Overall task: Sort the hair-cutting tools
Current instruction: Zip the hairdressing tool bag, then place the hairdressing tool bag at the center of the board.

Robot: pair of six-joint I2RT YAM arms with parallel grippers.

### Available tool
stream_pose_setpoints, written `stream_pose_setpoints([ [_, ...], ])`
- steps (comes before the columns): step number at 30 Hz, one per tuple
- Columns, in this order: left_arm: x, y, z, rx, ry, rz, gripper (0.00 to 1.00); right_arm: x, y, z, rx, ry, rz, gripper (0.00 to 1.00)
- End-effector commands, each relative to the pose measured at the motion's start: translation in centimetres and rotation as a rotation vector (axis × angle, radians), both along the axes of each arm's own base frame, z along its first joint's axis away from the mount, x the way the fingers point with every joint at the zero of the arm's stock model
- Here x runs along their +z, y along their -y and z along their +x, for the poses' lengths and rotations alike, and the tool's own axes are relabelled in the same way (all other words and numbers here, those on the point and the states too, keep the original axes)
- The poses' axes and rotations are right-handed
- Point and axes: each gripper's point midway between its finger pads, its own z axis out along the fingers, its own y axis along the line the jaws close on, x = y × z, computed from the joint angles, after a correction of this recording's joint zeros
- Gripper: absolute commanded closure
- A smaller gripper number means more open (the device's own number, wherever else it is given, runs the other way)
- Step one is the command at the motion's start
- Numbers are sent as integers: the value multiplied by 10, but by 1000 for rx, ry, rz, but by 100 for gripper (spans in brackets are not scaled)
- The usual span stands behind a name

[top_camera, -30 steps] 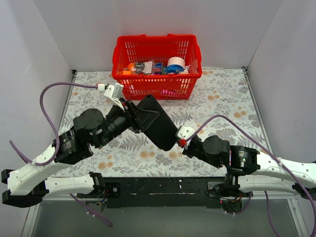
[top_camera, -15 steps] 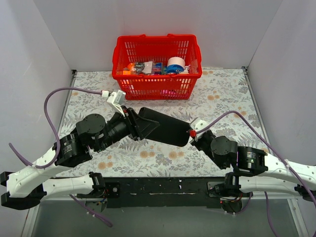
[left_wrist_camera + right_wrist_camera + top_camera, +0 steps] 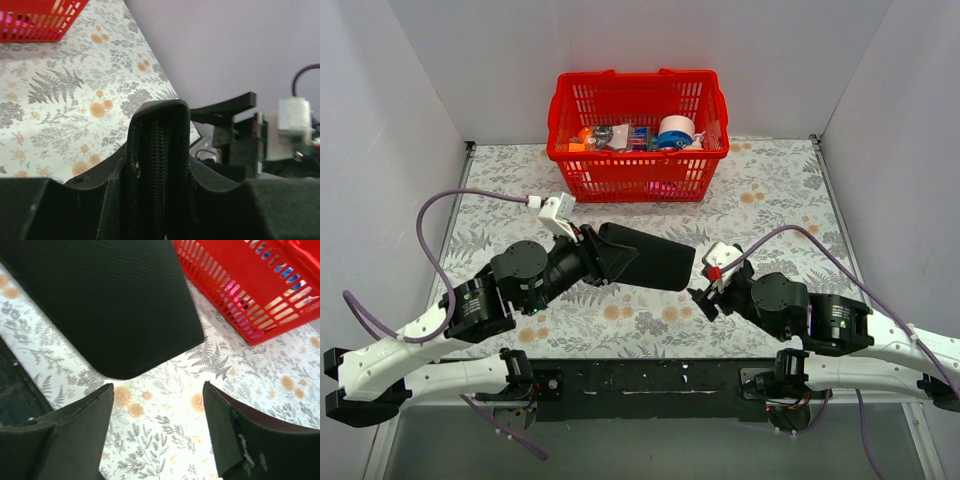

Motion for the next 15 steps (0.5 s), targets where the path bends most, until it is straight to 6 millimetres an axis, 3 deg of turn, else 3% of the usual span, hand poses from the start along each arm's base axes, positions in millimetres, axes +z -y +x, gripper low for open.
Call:
stream_pose_setpoints([
  [1,6,11,30,136,43,-21,100,21,-3,-18,45,-114,99,16],
  [3,1,23,40,157,62,-7,100,10,1,-22,21,-182,73,11],
  [9,-9,47,63,194,113,-54,100,-26,-8,-47,75,-357,27,5],
  [12,-19,57,75,185,105,-100,100,-41,-15,-56,93,-425,52,4],
  [15,-43,71,88,153,64,-111,100,-53,-15,-62,95,-466,49,4],
])
